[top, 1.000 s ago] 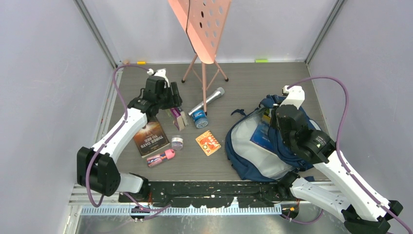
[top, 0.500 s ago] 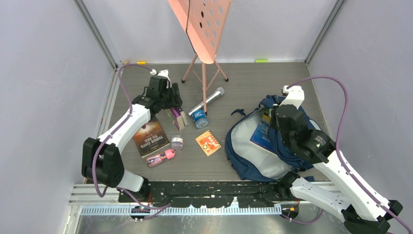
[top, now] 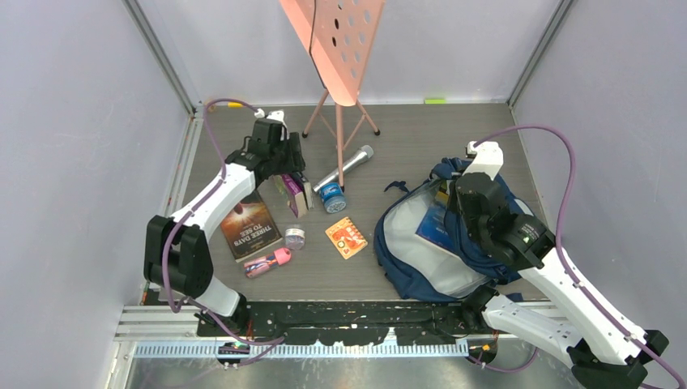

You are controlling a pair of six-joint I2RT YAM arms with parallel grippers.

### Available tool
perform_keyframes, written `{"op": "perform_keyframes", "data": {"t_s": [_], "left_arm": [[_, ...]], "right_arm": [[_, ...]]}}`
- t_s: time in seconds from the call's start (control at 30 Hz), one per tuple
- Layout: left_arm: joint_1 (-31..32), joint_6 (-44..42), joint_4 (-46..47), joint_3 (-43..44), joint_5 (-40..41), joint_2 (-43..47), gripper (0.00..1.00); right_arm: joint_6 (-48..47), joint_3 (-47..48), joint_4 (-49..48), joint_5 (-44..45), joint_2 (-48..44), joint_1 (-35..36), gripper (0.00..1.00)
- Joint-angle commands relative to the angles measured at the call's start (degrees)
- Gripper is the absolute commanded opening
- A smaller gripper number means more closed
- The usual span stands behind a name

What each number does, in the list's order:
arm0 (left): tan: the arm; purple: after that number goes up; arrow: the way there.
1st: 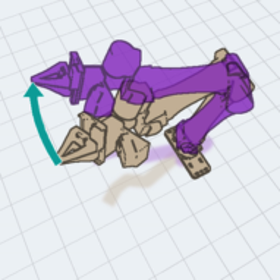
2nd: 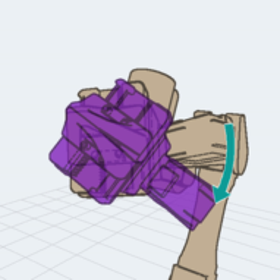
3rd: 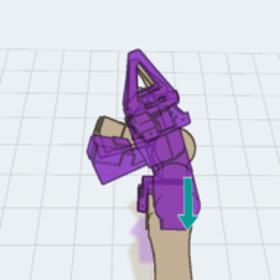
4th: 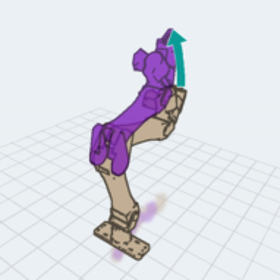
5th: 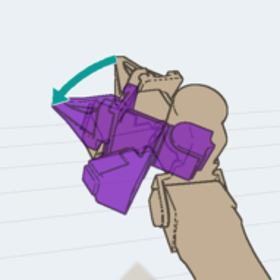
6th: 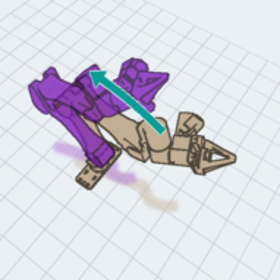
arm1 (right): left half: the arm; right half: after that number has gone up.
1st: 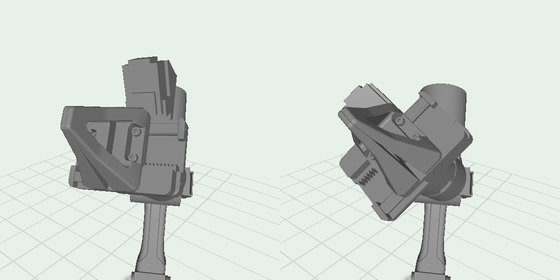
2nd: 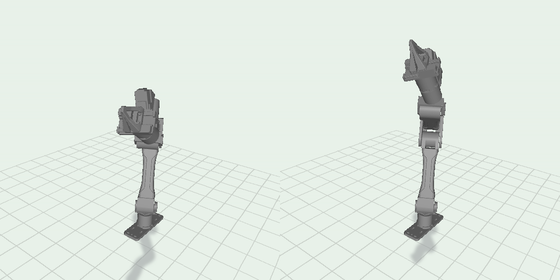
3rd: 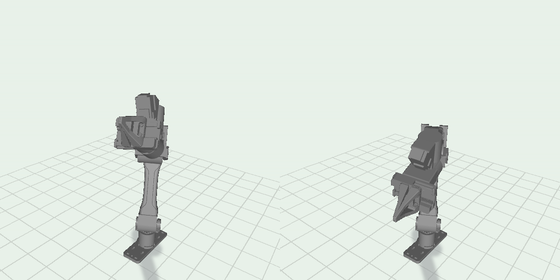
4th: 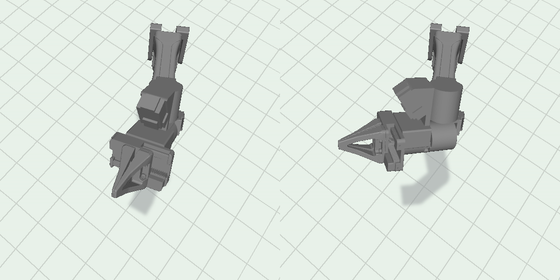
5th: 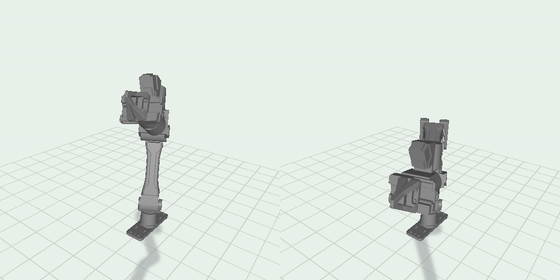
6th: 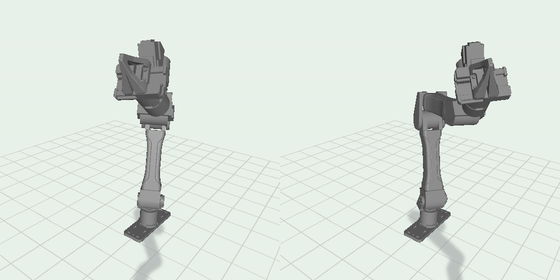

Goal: Pack the student bag
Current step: Pick up the book from the center of the board.

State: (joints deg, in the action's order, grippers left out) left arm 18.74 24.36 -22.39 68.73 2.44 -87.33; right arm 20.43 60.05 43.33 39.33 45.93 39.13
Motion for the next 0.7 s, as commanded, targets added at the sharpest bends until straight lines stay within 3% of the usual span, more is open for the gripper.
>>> {"op": "perform_keyframes", "data": {"t_s": [0.0, 0.53, 0.67], "left_arm": [[-0.29, -1.73, 1.61, 2.99, -0.10, -1.20, 0.58], [-0.29, -1.64, 0.60, 4.95, -0.09, -6.31, 0.57], [-0.29, -1.07, 0.75, 5.19, -0.40, -6.74, 0.49]], "right_arm": [[-0.69, 0.83, -4.92, 2.94, -0.08, -0.29, 0.01], [-1.06, 1.20, -5.19, 2.46, 0.74, -0.29, 0.00], [-1.09, 1.21, -5.19, 2.67, 0.60, -0.29, 0.01]]}}
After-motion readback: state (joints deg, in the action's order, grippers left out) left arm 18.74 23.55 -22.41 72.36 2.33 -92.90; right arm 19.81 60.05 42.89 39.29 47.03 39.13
